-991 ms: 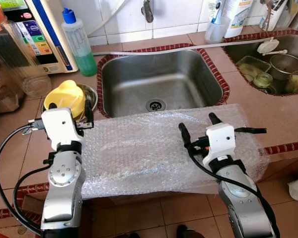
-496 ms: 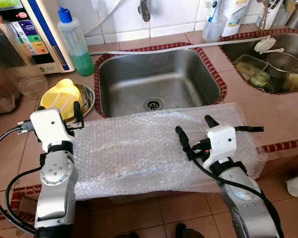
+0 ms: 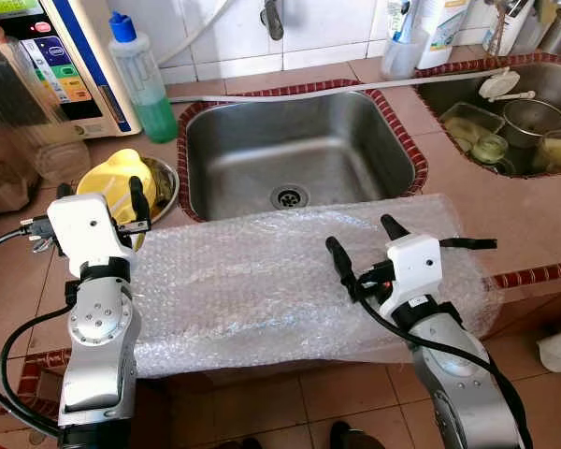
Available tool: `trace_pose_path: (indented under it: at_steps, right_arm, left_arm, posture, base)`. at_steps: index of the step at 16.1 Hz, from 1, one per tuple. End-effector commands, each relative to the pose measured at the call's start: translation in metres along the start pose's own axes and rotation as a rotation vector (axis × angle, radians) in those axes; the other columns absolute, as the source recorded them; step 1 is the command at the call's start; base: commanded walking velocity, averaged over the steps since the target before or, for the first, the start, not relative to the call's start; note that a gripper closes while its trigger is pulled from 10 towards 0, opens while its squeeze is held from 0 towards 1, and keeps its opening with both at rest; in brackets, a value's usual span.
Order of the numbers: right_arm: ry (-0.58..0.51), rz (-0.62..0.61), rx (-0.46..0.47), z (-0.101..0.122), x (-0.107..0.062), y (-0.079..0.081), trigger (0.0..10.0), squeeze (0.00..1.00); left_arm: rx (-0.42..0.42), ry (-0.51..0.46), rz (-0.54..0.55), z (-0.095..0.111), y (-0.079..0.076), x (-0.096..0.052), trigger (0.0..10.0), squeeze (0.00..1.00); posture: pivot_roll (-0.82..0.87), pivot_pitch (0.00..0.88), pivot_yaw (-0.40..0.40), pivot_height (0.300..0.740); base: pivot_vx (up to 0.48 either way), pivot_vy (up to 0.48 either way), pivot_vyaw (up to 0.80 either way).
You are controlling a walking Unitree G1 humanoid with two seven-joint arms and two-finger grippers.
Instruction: Kitchen organization
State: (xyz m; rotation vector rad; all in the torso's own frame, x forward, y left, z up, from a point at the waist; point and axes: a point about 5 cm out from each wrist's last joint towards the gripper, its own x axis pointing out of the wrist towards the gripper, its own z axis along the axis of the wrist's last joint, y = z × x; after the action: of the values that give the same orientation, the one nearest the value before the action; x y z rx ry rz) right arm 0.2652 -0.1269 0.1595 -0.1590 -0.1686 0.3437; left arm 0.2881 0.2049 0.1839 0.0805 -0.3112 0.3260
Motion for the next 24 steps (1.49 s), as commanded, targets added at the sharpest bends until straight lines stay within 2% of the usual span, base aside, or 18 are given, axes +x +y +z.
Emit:
trace_pose_path:
  at_steps: [1,6,8,11,16,17,18,19,24]
  right_arm:
    - [-0.001,0.016,0.011,0.001,0.001,0.003,10.0,0.00]
    - [-0.004,0.028,0.015,0.002,0.004,0.004,10.0,0.00]
    - [-0.007,0.033,0.016,0.002,0.005,0.005,10.0,0.00]
    - [-0.010,0.038,0.024,0.003,0.005,0.005,10.0,0.00]
    - [-0.010,0.040,0.026,0.004,0.005,0.005,10.0,0.00]
    - [-0.010,0.041,0.026,0.004,0.005,0.005,10.0,0.00]
    - [-0.009,0.041,0.026,0.004,0.005,0.005,10.0,0.00]
    - [-0.010,0.042,0.024,0.004,0.005,0.004,10.0,0.00]
    - [-0.010,0.045,0.022,0.004,0.006,0.005,10.0,0.00]
  left_arm:
    - [0.042,0.004,0.042,-0.002,0.011,-0.002,10.0,0.00]
    - [0.057,0.111,0.117,-0.024,0.023,-0.006,10.0,0.00]
    - [-0.031,0.175,0.141,-0.032,0.019,-0.008,10.0,0.00]
    - [-0.117,0.210,0.160,-0.036,0.015,-0.008,10.0,0.00]
    - [-0.179,0.223,0.186,-0.036,0.019,-0.005,10.0,0.00]
    - [-0.193,0.221,0.185,-0.036,0.019,-0.005,8.5,0.00]
    - [-0.200,0.220,0.193,-0.035,0.019,-0.004,3.8,0.00]
    - [-0.210,0.220,0.195,-0.035,0.020,-0.004,0.8,0.00]
    - [-0.211,0.194,0.228,-0.029,0.027,-0.004,0.0,0.00]
  posture:
    - [-0.14,0.213,0.074,0.740]
    - [-0.13,0.207,0.064,0.740]
    - [-0.14,0.206,0.060,0.740]
    - [-0.14,0.205,0.058,0.740]
    - [-0.15,0.203,0.060,0.740]
    - [-0.15,0.204,0.061,0.740]
    - [-0.15,0.203,0.060,0.740]
    - [-0.15,0.203,0.059,0.740]
    - [-0.14,0.202,0.056,0.740]
  base:
    - [0.000,0.000,0.00]
    - [0.000,0.000,0.00]
    - [0.000,0.000,0.00]
    - [0.000,0.000,0.00]
    - [0.000,0.000,0.00]
    - [0.000,0.000,0.00]
    - [0.000,0.000,0.00]
    - [0.000,0.000,0.00]
    - [0.000,0.000,0.00]
